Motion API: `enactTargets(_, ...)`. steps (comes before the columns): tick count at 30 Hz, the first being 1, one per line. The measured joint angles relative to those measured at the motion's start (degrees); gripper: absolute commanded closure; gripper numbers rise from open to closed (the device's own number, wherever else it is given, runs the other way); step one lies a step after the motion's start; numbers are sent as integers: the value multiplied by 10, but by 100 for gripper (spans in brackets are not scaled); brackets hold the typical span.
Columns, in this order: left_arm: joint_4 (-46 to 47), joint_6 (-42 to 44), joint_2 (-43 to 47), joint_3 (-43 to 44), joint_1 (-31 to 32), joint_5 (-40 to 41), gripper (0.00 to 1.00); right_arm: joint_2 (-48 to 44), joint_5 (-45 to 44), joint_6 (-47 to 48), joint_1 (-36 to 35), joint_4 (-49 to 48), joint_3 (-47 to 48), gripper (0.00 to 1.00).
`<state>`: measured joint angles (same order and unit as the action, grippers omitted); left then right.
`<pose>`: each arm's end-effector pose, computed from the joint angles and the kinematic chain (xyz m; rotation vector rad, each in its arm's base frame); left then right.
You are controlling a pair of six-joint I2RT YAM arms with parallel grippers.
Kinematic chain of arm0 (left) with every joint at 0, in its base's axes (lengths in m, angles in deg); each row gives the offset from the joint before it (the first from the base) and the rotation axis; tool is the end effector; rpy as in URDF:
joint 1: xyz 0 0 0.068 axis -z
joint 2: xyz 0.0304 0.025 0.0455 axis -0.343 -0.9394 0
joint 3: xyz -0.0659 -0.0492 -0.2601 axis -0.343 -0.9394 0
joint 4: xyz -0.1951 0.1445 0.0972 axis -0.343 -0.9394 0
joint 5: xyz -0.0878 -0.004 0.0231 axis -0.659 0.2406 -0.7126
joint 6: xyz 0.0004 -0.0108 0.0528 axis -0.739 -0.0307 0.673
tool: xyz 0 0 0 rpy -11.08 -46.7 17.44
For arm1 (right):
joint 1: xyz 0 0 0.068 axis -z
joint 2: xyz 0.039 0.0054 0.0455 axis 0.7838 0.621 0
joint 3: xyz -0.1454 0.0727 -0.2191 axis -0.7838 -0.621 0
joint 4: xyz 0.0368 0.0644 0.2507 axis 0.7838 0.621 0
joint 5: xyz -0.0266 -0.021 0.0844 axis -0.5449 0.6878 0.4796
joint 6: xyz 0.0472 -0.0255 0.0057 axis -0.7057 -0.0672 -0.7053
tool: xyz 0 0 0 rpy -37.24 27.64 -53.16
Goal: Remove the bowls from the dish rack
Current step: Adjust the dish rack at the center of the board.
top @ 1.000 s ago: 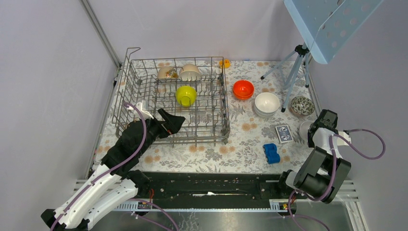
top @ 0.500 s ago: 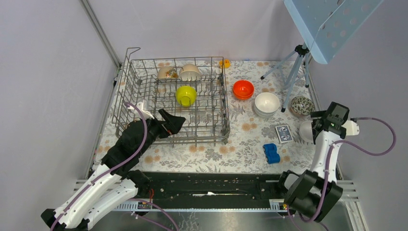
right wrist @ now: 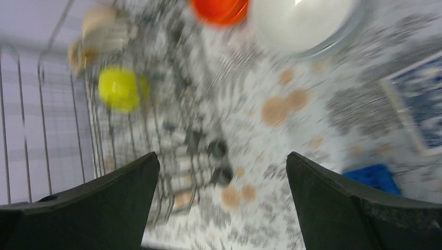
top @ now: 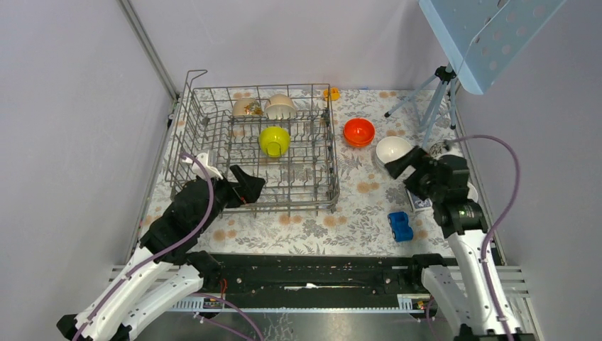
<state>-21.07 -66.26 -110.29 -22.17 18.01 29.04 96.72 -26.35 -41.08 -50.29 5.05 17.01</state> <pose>0.1023 -0.0702 0.3183 -0.1962 1.9350 -0.7239 0.1616 0.0026 0.3140 0.5919 1.9350 0.6022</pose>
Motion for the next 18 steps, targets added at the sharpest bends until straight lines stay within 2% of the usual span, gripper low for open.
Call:
enactTargets(5, -35, 24, -35, 37, 0, 26, 1, 27, -28, 14, -207, -17, -3, 0)
enactTargets(9, -52, 47, -41, 55, 0, 37, 1, 86, -78, 33, -336, -51, -3, 0)
enactTargets(12, -63, 59, -41, 68, 0, 37, 1, 120, -106, 42, -383, -76, -3, 0)
enactTargets(18, -83, 74, -41, 108, 0, 34, 1, 134, -163, 56, -392, -159, 0, 0)
